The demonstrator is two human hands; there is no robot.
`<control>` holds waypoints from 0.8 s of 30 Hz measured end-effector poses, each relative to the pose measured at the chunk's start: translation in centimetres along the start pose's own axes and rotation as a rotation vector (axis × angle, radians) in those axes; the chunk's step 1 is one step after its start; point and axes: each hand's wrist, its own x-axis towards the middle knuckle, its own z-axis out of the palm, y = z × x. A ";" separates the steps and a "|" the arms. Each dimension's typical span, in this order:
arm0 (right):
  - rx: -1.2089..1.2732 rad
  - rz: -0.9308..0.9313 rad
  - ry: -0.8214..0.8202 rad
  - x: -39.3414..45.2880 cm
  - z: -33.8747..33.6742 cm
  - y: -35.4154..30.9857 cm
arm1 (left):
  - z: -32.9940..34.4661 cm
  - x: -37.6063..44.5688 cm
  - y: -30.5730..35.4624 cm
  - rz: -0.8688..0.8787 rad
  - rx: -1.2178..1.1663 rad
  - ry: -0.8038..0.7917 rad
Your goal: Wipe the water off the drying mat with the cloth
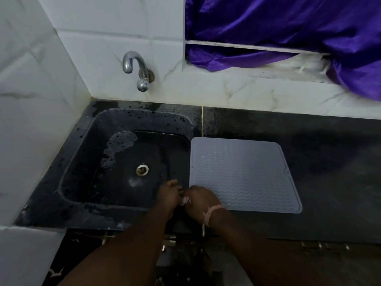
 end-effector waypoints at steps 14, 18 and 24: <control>0.077 0.013 -0.053 0.9 -0.2 0.8 | 1.1 -1.3 2.7 -0.180 -0.218 -0.057; 0.277 0.134 0.067 0.2 -2.3 1.5 | 1.3 -1.6 3.5 -0.181 -0.189 -0.081; 0.384 0.078 -0.152 0.1 -3.6 0.7 | 2.1 -1.5 4.4 -0.176 -0.156 -0.086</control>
